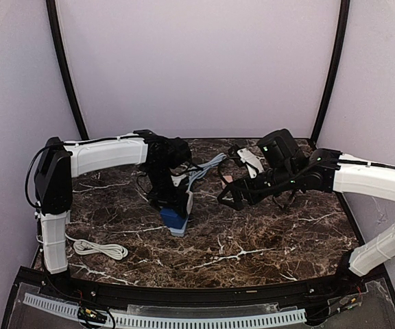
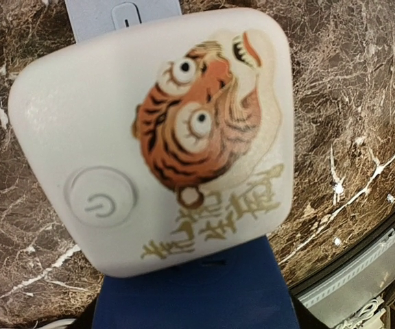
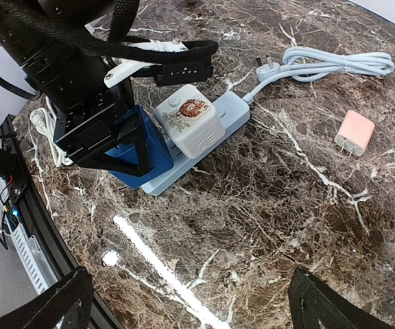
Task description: Insert the plug
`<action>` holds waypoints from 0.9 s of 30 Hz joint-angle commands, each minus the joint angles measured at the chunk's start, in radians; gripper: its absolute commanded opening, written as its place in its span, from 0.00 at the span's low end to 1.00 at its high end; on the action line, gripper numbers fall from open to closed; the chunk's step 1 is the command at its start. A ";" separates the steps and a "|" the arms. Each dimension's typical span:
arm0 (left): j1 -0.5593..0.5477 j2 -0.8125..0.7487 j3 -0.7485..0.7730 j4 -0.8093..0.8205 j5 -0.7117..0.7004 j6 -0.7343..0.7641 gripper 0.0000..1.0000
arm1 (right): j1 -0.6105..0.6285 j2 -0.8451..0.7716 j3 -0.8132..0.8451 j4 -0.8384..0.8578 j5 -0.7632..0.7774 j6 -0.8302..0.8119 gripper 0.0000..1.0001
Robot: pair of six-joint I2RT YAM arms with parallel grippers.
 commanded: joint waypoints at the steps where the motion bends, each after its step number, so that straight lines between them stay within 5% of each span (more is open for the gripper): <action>1: -0.018 0.010 -0.023 -0.021 -0.060 -0.033 0.01 | -0.008 0.007 0.017 -0.002 -0.010 -0.012 0.99; 27: -0.055 0.075 0.135 -0.127 -0.123 -0.210 0.01 | -0.010 -0.020 -0.013 -0.008 0.020 -0.037 0.99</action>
